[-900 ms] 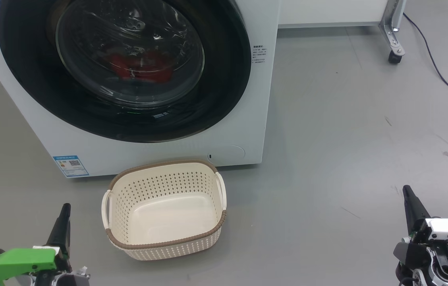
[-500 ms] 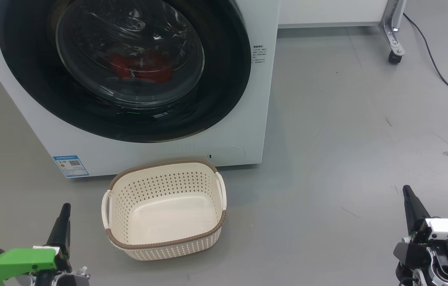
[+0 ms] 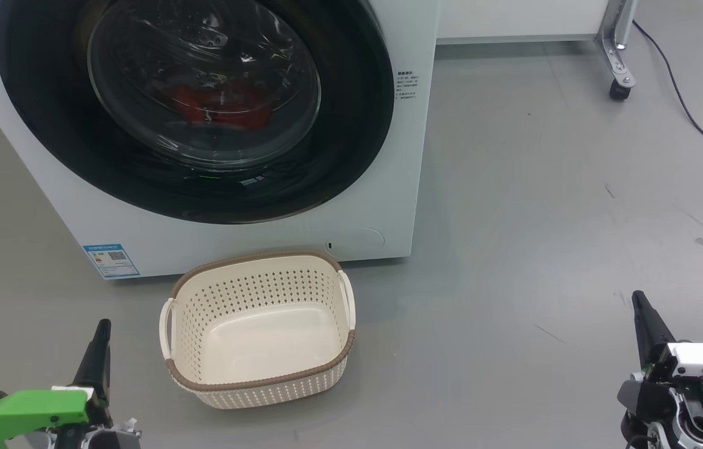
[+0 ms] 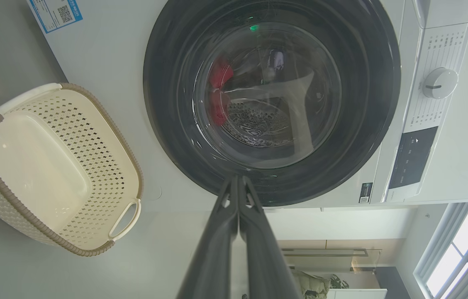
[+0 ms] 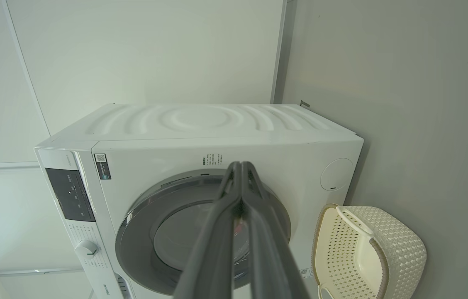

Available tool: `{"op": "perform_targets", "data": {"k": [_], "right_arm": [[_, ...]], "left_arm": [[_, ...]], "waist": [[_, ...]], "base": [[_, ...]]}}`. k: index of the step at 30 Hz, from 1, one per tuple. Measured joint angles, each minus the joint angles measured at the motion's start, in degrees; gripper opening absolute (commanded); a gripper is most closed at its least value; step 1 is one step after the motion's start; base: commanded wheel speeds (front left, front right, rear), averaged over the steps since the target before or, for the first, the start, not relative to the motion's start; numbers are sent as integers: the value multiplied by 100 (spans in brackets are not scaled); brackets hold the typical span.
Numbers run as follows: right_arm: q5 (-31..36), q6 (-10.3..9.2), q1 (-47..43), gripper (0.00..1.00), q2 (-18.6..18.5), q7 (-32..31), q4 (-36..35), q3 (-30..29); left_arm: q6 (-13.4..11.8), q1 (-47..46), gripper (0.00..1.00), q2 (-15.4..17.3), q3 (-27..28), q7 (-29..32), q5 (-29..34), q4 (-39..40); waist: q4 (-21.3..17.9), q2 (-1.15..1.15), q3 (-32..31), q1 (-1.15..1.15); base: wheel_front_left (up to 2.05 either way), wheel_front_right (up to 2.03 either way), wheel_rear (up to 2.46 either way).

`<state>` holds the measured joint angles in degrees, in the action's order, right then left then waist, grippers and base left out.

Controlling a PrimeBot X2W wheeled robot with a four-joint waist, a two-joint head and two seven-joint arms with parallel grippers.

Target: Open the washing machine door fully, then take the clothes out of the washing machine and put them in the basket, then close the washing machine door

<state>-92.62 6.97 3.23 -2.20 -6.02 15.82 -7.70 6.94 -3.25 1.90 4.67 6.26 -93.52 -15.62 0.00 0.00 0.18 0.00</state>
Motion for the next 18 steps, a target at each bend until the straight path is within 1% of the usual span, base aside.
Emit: {"op": "perform_targets", "data": {"k": [2, 3, 5, 6, 7, 9, 18], "right_arm": [[0, 0, 0, 0, 0, 0, 0, 0], [-1, -3, -15, 100, 8, 1, 27, 2], [-1, -5, -107, 100, 68, 1, 144, 7], [-2, -5, -176, 0, 104, 1, 213, 11], [-2, -5, -243, 100, 138, 1, 277, 14], [-1, -7, -346, 100, 186, 2, 333, 21], [88, -7, -353, 100, 176, 59, 231, 45]], "left_arm": [[-1, 0, 0, 0, 0, 0, 0, 0], [-4, 9, 100, -8, -3, -2, -8, -33], [-8, 97, 100, -65, -15, -2, -19, -147], [-8, 155, 0, -99, -23, -2, -19, -218], [-8, 218, 100, -125, -37, -2, -19, -279], [-9, 311, 100, -148, -59, -3, -19, -333], [-9, 311, 100, -147, -151, -138, -14, -237]], "waist": [[0, 0, 0, 0], [0, 0, 0, 0], [0, 0, 0, 0], [0, 0, 0, 0], [0, 0, 0, 0], [0, 0, 0, 0], [1, 0, 2, 0]], "base": [[0, 0, 0], [0, 0, 0], [0, 0, 0], [0, 0, 0], [0, 0, 0], [0, 0, 0], [0, 0, 0]]}}
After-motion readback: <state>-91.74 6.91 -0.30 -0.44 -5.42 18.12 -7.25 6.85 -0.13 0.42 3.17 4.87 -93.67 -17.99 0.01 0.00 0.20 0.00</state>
